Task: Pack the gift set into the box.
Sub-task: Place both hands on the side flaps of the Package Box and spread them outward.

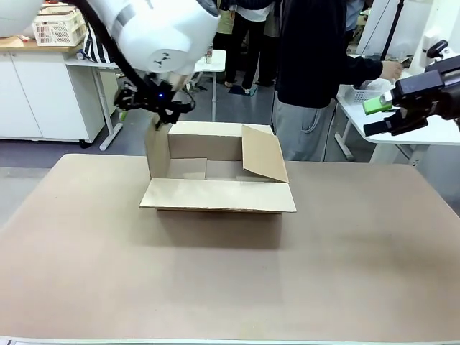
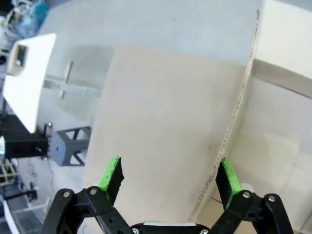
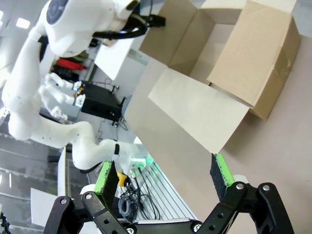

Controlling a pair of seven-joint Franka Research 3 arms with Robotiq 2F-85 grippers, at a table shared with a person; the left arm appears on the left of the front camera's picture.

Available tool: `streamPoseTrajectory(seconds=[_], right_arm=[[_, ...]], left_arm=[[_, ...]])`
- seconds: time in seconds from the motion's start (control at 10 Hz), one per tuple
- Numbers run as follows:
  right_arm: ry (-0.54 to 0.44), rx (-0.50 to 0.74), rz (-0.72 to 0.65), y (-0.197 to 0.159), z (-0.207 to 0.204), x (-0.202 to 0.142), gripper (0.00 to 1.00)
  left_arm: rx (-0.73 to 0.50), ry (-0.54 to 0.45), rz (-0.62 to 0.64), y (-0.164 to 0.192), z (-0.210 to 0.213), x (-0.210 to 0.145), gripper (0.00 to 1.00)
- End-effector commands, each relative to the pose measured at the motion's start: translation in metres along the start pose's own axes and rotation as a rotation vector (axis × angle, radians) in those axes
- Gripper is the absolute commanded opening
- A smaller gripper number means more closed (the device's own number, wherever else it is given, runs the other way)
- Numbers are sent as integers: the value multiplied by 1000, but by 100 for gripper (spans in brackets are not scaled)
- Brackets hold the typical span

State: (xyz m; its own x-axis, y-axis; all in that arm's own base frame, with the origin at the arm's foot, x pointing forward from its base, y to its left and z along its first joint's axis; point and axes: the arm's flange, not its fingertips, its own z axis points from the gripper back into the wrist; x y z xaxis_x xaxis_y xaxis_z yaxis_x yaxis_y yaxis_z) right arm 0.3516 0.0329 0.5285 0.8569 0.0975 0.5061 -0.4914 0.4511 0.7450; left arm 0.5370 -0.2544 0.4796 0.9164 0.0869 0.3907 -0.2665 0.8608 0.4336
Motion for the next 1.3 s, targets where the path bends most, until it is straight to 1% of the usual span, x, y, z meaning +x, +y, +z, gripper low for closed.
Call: streamPoseTrajectory(seconds=[0.0,0.2,0.3,0.5,0.6,0.8,0.9,1.0,1.2], right_arm=[[-15,19,29,-1,-2,1,100],[-15,19,29,-1,-2,1,100],[-15,19,29,-1,-2,1,100],[-15,19,29,-1,-2,1,100],[-15,19,29,-1,-2,1,100],[-15,19,29,-1,-2,1,100],[-15,19,29,-1,-2,1,100],[-15,19,29,-1,-2,1,100],[-15,19,29,-1,-2,1,100]], left_arm=[[-79,19,86,34,-14,-18,100],[-188,77,119,60,-39,-23,100],[-209,101,146,70,-53,-23,100],[-303,142,171,88,-80,-25,100],[-399,162,165,98,-93,-27,100],[-649,186,145,125,-114,-33,100],[-780,196,109,136,-124,-35,100],[-873,216,96,144,-138,-36,100],[-945,238,109,152,-156,-34,100]])
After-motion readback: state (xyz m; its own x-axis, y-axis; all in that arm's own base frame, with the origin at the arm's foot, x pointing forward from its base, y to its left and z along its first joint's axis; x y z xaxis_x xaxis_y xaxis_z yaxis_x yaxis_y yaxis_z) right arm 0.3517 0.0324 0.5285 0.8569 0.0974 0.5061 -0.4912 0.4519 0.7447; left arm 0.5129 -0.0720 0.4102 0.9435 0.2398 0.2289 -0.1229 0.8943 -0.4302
